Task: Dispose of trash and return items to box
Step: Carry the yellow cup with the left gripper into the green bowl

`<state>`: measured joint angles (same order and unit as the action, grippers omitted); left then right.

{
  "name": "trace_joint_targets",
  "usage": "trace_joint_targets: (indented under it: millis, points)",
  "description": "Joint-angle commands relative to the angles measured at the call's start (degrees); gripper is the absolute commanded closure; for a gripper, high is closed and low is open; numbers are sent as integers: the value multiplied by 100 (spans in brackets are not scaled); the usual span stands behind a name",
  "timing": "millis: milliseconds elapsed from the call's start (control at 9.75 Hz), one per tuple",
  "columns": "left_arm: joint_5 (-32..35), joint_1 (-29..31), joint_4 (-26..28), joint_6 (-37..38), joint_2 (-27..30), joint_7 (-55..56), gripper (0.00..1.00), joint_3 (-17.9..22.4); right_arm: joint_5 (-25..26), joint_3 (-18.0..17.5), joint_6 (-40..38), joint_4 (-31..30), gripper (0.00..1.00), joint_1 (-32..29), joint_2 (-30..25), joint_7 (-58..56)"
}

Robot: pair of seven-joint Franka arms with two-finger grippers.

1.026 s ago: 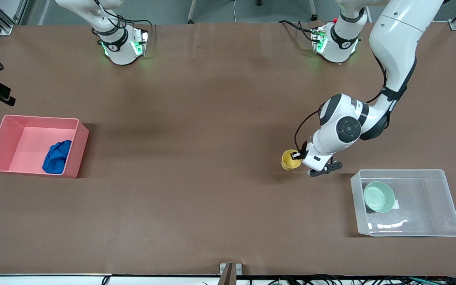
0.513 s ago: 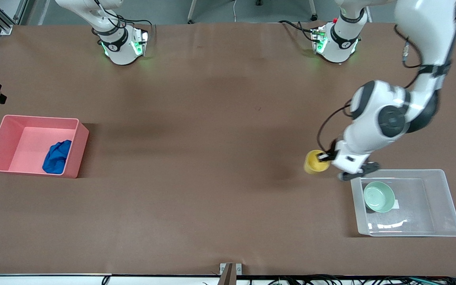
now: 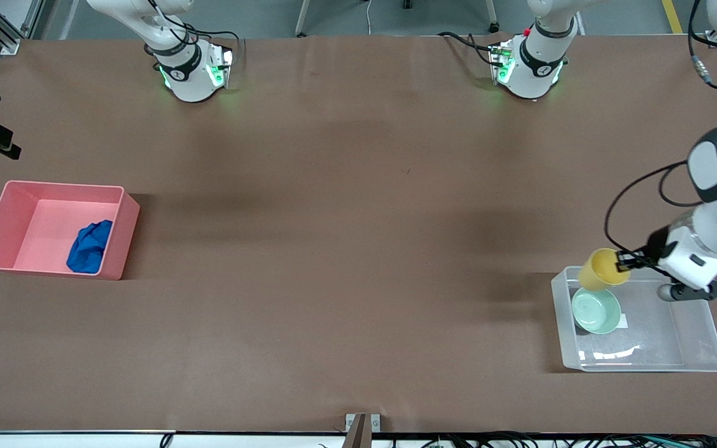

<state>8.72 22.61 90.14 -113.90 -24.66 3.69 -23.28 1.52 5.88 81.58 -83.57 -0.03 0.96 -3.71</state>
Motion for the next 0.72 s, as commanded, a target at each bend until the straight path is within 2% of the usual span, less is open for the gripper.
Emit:
trace_joint_targets:
  millis: [0, 205, 615]
  points:
    - [393, 137, -408, -44, -784, -516, 100, -36, 7, 9, 42, -55, 0, 30, -69, 54]
    - [411, 208, -917, -79, -1407, -641, 100, -36, -11, 9, 121, -28, 0, 12, -60, 54]
    - [438, 200, -1007, -492, -1998, -633, 99, -10, -11, 9, 191, -37, 0, 30, -25, 54]
